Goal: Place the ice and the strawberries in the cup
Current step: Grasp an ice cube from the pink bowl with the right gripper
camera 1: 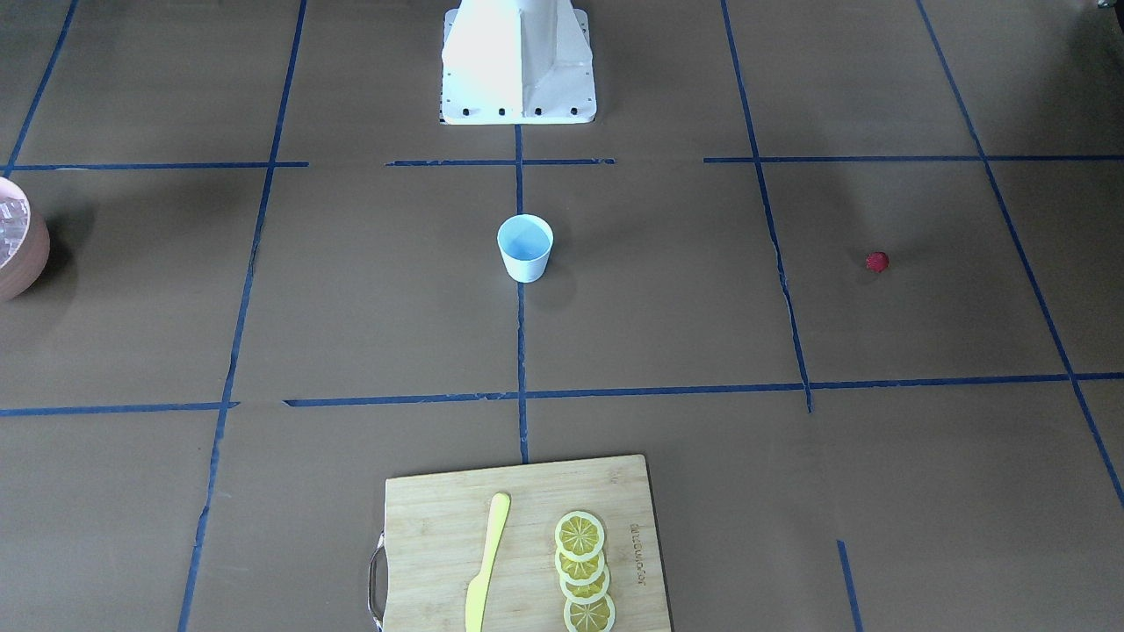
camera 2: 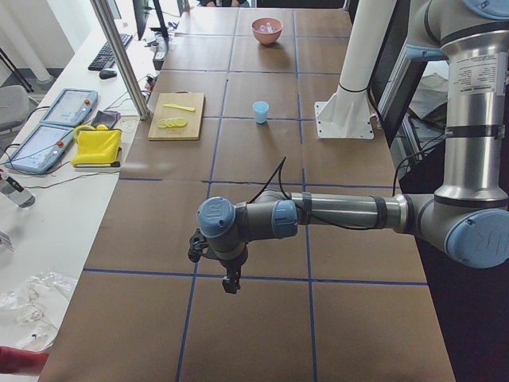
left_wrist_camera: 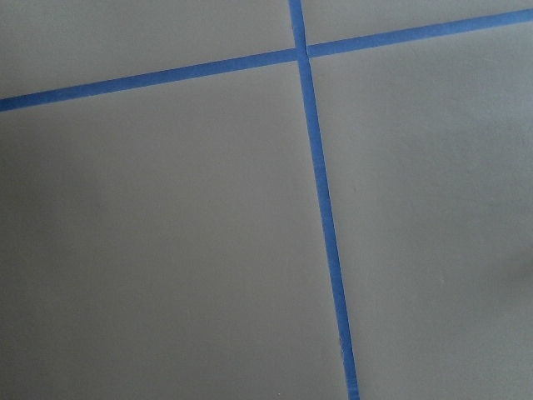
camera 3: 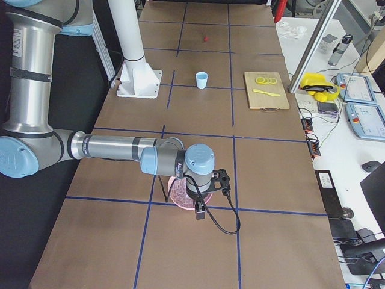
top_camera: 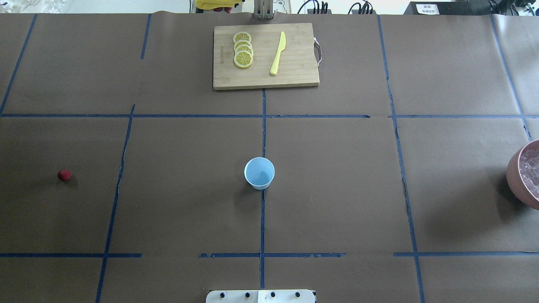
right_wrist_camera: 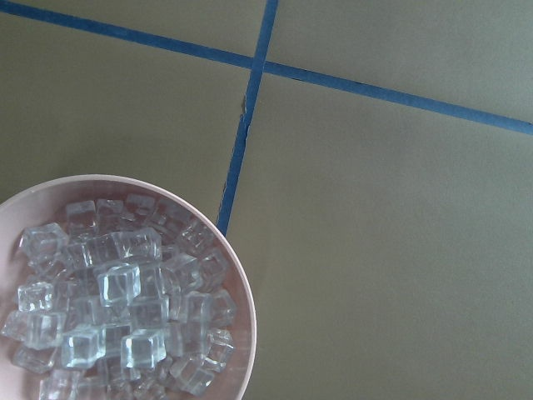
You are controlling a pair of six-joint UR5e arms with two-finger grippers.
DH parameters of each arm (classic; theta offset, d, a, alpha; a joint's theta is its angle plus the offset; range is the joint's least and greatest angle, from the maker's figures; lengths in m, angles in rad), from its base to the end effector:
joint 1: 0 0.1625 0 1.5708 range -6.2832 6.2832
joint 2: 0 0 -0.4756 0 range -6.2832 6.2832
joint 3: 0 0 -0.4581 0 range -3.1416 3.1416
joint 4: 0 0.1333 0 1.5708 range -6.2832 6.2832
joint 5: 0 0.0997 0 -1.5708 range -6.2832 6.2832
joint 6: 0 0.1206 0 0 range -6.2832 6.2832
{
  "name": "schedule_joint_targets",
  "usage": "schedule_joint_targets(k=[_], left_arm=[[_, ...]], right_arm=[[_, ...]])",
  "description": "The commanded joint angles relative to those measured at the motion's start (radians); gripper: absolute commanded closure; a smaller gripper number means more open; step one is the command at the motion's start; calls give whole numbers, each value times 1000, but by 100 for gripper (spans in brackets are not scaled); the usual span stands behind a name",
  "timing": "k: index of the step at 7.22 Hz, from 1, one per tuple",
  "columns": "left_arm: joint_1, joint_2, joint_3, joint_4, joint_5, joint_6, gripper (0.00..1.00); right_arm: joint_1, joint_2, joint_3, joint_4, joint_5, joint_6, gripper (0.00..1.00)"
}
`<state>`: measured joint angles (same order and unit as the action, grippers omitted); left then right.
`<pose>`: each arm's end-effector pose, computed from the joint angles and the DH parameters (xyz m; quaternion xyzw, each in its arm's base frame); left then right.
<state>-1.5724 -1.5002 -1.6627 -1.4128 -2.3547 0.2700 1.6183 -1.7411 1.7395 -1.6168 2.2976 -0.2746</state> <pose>-0.0490 -0.5115 0.7253 -0.0109 0.3861 0.0975 0.9172 0.0756 -0.4697 0.7267 0.0350 -0.3543 -0.0975 0.9294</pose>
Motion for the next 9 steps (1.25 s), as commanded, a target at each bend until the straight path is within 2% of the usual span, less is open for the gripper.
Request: schedule_joint_targets(k=[1,3,4,9], left_arm=[[0,-5,0,0,0,-2,0],[0,-3,0,-1,-1,-2,0],[0,-3,-2,-1,-1,-2,0],[0,-3,-5,-1,-3,-2,0]], right_arm=[[0,0,0,0,0,0,0],[0,2,3,33,0,-3,0],[-5,0,-1,131,-3,-15,0],[-251,-24,2,297,5,58,1]])
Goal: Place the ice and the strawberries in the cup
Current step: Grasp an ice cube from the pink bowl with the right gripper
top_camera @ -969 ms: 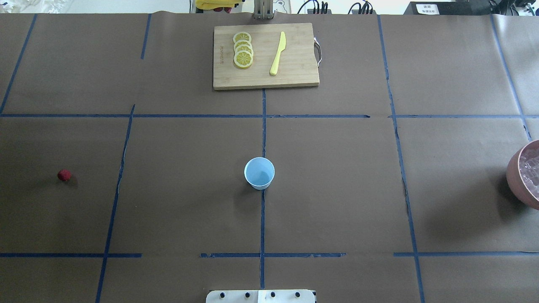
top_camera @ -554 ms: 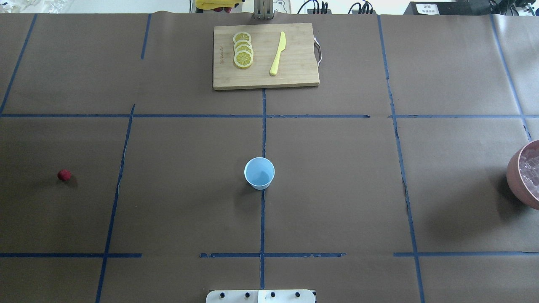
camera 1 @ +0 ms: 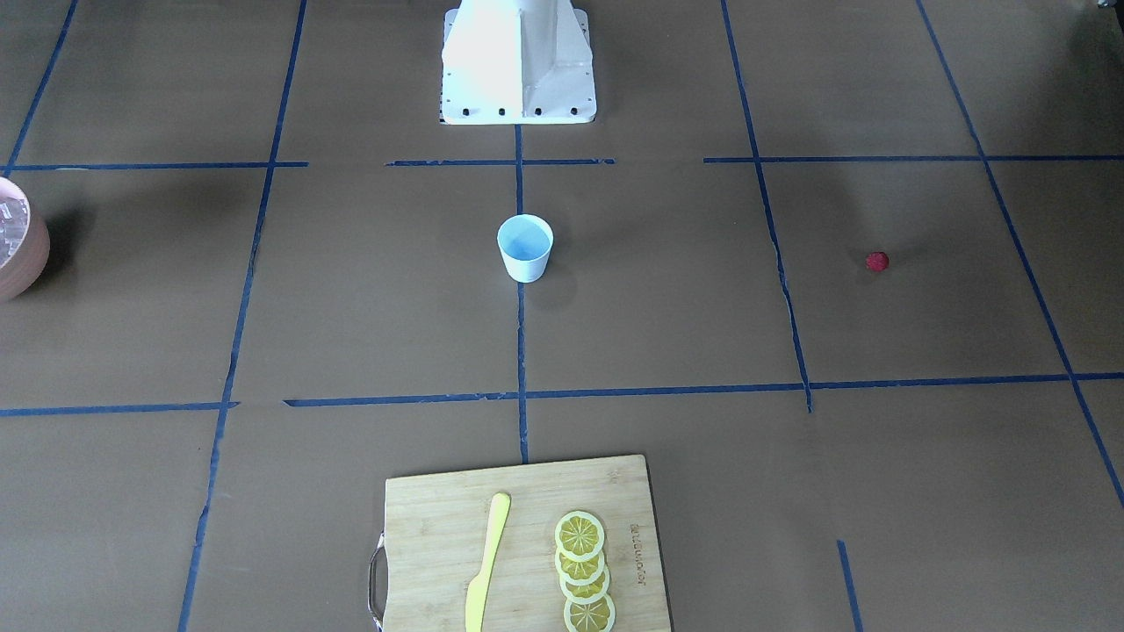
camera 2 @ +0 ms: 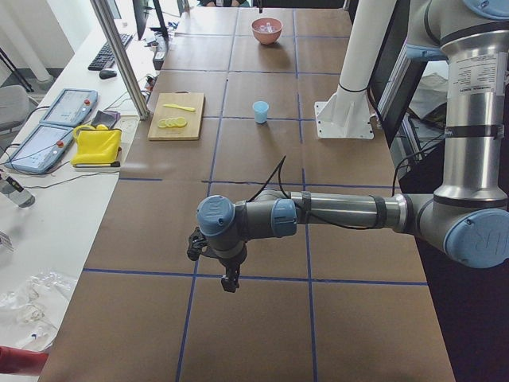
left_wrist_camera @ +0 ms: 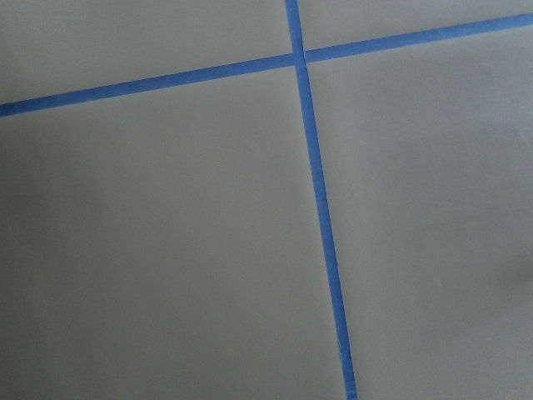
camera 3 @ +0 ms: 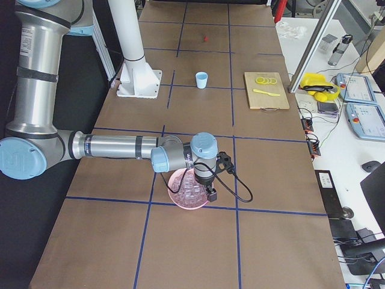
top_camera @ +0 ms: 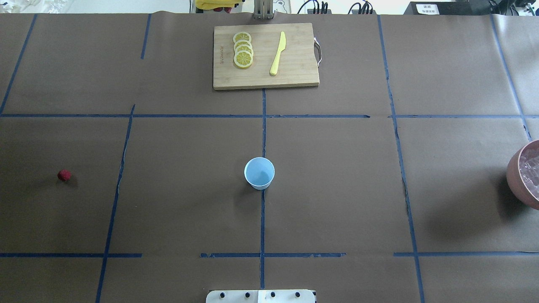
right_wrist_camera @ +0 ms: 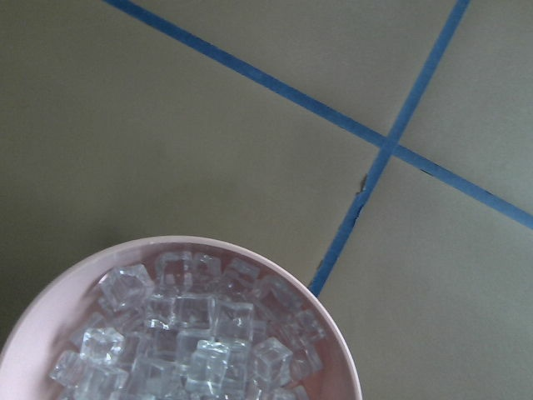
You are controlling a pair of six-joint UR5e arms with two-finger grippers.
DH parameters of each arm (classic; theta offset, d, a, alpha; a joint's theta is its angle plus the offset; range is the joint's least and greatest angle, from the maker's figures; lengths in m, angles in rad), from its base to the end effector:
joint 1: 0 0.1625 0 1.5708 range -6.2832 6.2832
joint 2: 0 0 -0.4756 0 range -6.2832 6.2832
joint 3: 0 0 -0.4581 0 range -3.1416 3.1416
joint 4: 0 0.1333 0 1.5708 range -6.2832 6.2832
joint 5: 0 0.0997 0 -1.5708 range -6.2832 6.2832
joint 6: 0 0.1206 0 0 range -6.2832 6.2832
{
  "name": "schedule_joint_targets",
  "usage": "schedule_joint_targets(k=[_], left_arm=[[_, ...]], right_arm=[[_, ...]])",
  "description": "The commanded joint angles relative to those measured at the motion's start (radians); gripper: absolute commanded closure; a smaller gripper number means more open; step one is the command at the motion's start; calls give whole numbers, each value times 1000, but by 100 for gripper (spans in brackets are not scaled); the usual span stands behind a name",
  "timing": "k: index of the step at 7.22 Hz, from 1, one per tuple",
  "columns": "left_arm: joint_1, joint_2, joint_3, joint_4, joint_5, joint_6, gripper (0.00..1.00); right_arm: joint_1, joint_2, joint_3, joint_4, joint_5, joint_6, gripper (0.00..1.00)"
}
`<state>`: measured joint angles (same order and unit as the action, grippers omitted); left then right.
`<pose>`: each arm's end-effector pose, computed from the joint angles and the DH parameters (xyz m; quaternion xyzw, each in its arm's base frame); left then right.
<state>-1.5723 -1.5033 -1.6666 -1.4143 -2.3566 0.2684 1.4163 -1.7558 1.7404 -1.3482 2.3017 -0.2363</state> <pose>-0.0488 -0.5138 0.7213 -0.0072 0.3866 0.0984 0.9170 -0.0227 -0.4889 0.7044 0.1110 -0.3512 -0.2166 0.9041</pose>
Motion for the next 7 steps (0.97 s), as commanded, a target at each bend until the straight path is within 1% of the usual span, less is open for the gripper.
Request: schedule_joint_targets(k=[1,4,6,7], left_arm=[[0,0,-1,0,-1,0,0],[0,0,-1,0,0,0,0],[2,0,-1,0,0,0,0],[2,0,-1,0,0,0,0]], right_arm=[[-84,-28,-1,35,-2,18,2],[-132,-45,-13,34,-10,20,4],[-184,-42,-18,35,-13,78,7],[-189,-41,-18,35,-19,78,8]])
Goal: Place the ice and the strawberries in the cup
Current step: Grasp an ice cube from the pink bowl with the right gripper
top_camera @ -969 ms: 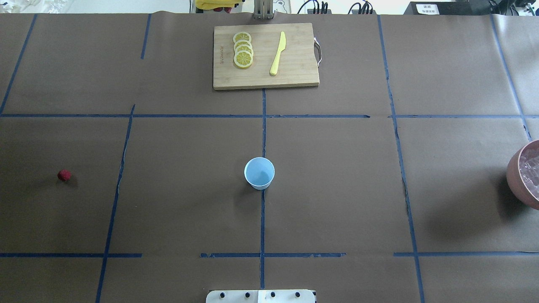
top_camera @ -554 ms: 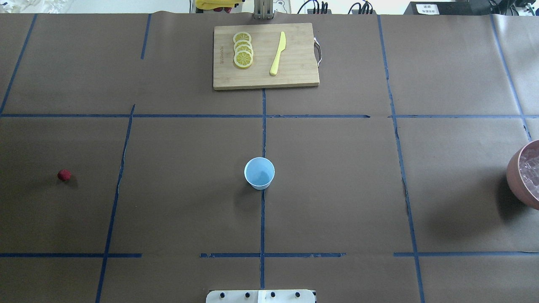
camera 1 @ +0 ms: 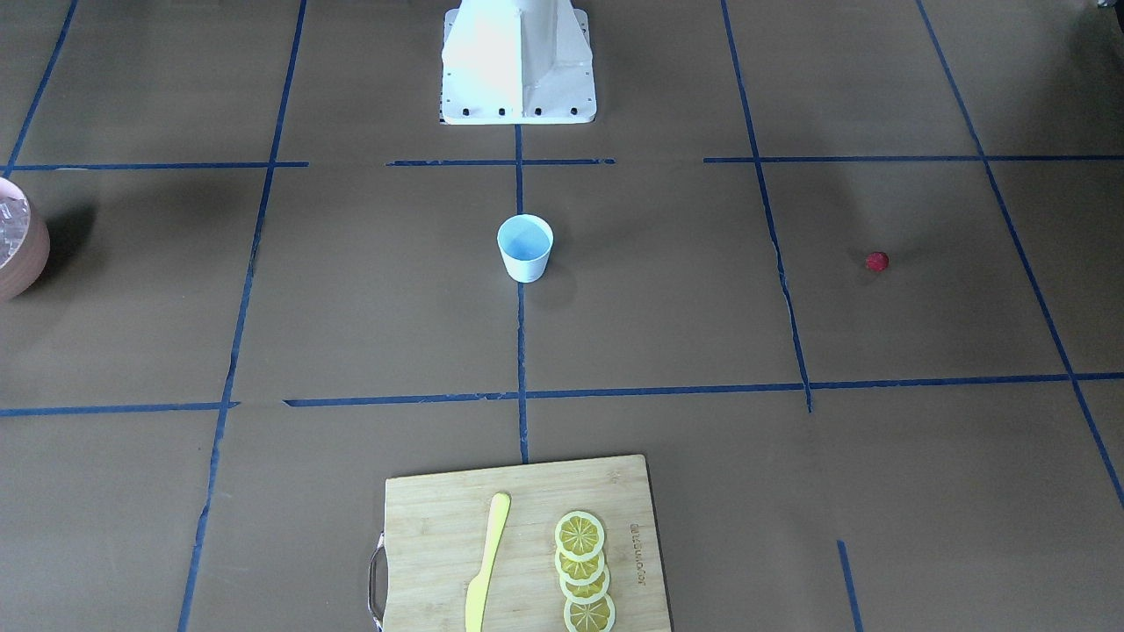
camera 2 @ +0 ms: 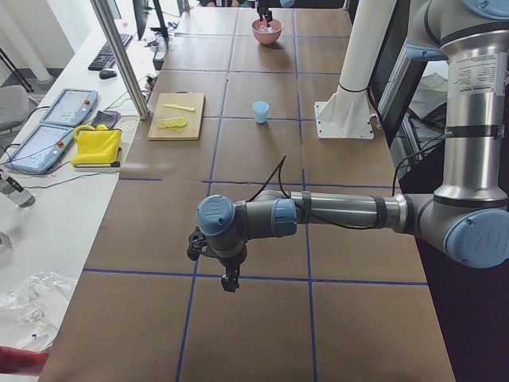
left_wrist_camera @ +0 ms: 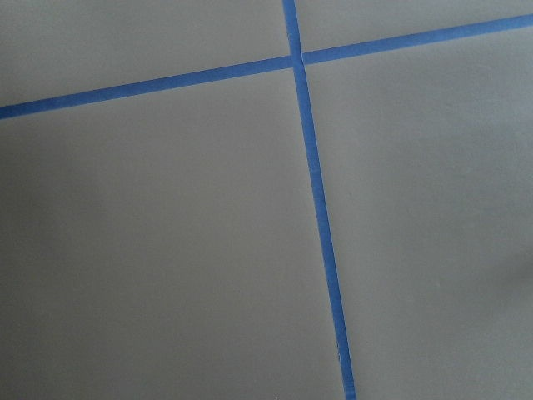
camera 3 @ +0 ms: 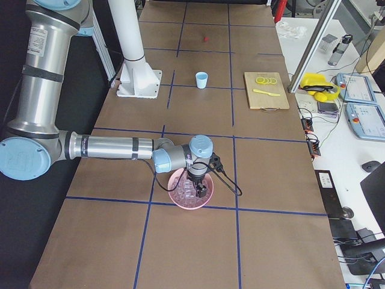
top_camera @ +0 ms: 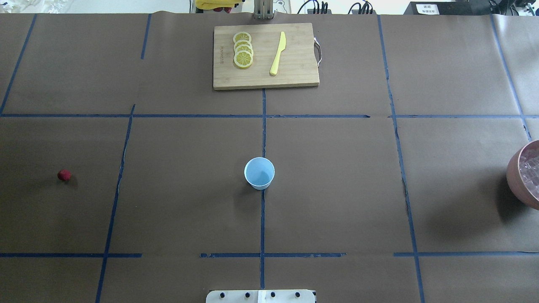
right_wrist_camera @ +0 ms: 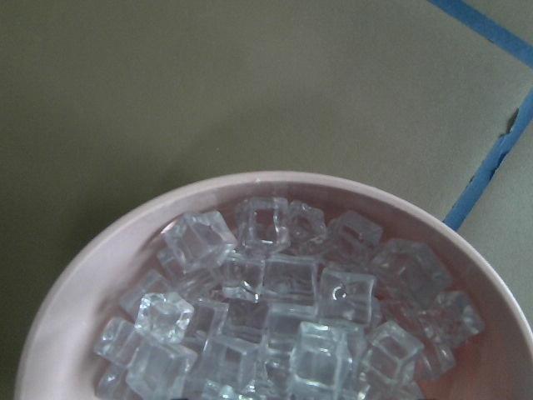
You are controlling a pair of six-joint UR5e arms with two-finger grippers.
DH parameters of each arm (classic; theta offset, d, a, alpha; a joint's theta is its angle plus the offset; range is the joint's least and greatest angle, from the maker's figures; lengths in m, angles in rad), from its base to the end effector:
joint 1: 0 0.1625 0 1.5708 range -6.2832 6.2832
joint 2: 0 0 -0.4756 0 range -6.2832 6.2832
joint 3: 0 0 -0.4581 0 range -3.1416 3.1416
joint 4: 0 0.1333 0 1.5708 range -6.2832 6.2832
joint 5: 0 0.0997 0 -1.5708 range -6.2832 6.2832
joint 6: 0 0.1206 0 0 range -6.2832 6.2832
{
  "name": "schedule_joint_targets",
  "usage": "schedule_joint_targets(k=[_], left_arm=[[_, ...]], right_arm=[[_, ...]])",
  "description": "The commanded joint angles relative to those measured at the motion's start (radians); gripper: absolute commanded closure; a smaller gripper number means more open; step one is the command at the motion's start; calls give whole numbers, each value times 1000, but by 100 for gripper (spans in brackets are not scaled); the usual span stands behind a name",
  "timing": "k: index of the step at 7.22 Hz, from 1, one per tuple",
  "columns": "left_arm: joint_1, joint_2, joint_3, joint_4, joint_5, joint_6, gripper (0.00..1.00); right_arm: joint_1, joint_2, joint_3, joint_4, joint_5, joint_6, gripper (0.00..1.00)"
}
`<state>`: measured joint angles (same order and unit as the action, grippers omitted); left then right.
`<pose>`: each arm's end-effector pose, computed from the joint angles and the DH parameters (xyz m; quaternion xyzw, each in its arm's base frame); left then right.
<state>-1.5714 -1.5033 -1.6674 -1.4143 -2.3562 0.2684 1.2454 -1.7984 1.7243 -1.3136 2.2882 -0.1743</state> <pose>-0.0483 -0.5139 0.7209 -0.0071 0.3863 0.0989 0.9170 -0.0972 -0.4570 0.7310 0.0590 -0.3551 -0.2617 0.8955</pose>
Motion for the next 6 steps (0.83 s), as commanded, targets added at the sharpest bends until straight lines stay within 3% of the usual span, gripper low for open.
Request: schedule_joint_targets(k=[1,6], left_arm=[[-1,0,0,0,0,0,0],[-1,0,0,0,0,0,0]], right_arm=[[-18,8,-2,1,-22,18,10],[-18,24,-32,1,-49,15,18]])
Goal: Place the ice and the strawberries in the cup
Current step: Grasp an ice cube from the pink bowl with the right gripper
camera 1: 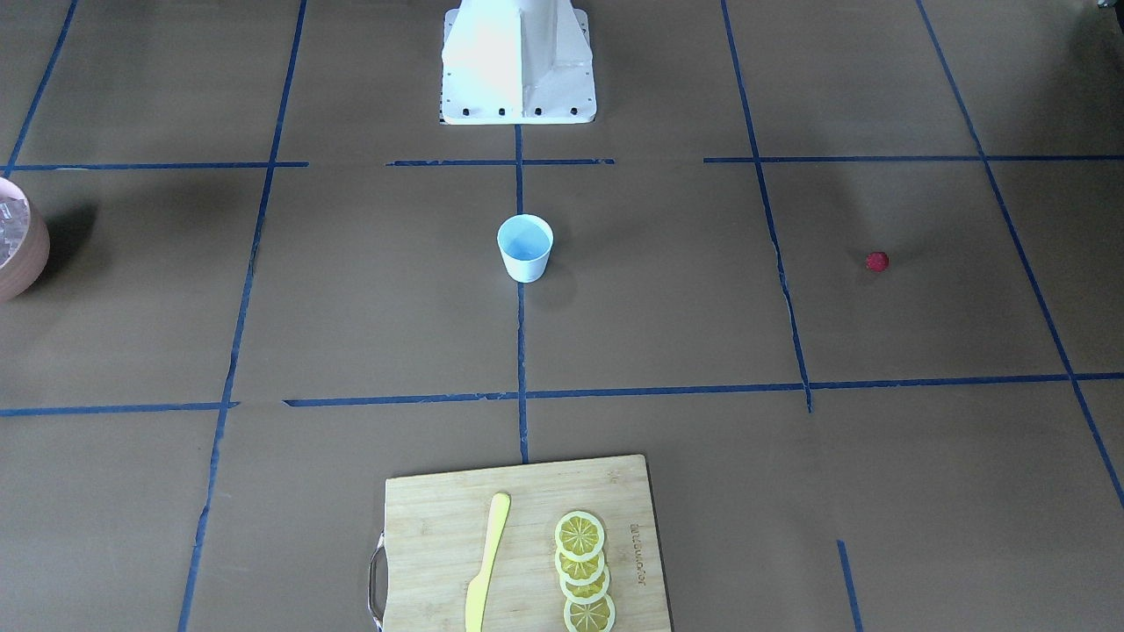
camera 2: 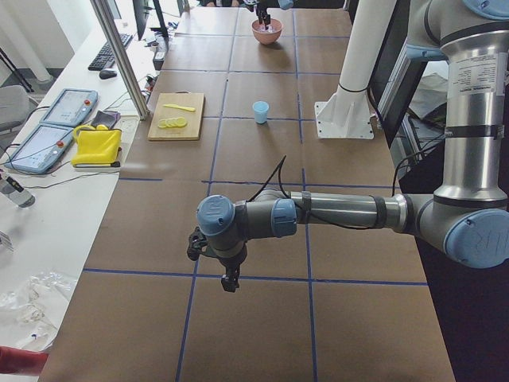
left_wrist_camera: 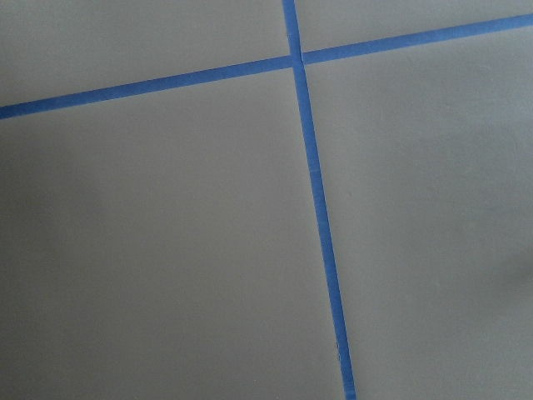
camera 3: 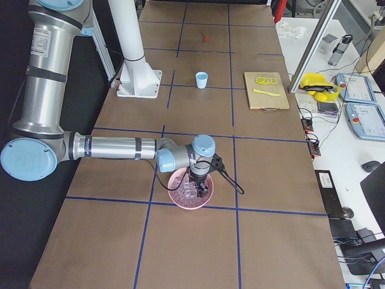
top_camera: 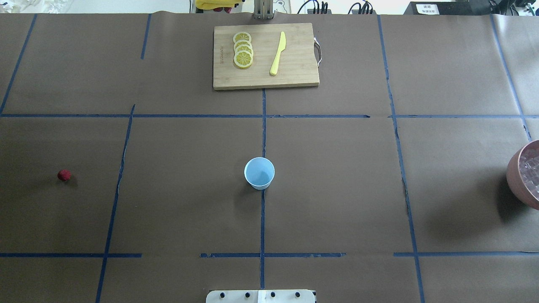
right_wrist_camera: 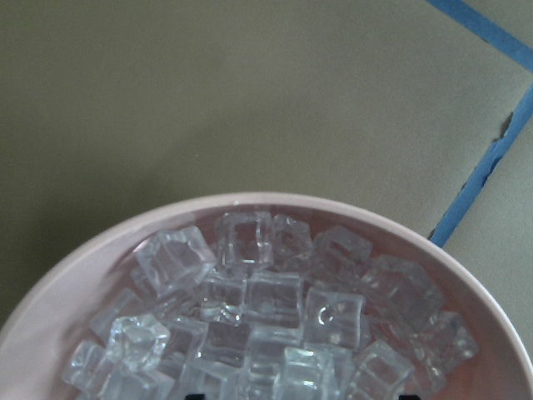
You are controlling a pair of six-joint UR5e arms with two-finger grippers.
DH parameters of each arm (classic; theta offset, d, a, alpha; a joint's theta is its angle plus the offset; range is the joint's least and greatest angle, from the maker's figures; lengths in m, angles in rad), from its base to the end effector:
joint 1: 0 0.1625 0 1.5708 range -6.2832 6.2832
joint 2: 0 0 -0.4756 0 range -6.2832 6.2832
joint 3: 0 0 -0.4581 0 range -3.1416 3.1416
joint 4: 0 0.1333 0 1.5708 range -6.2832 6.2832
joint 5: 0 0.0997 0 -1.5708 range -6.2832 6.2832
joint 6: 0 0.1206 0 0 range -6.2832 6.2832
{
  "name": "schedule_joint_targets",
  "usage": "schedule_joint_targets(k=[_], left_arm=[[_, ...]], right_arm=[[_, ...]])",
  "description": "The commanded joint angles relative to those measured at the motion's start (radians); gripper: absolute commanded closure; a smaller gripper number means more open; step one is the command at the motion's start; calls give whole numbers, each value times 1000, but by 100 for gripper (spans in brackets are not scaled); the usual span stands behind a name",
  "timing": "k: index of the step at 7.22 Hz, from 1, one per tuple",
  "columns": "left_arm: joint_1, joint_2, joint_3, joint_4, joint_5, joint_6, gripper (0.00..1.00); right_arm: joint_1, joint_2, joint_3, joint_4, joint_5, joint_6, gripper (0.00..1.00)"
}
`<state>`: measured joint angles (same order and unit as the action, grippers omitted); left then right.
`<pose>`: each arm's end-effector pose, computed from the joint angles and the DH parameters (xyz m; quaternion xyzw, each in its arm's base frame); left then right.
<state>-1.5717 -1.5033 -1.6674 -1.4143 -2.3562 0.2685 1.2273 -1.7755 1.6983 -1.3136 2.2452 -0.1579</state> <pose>-0.0485 -0.5138 0.7209 -0.0070 0.3863 0.0989 0.9170 -0.1054 -0.4668 0.7383 0.0539 -0.3359 -0.2620 0.9031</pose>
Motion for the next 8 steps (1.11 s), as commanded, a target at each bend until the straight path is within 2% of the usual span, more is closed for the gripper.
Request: schedule_joint_targets(k=[1,5,6,8], left_arm=[[1,0,0,0,0,0,0],[-1,0,0,0,-2,0,0],[-1,0,0,0,-2,0,0],[1,0,0,0,-2,0,0]], right_arm=[[0,1,-5,1,-13,-2,20],[1,22,4,-1,-12,4,28],[1,24,-3,-1,-15,1,37],[3,22,-2,1,-19,-6,78]])
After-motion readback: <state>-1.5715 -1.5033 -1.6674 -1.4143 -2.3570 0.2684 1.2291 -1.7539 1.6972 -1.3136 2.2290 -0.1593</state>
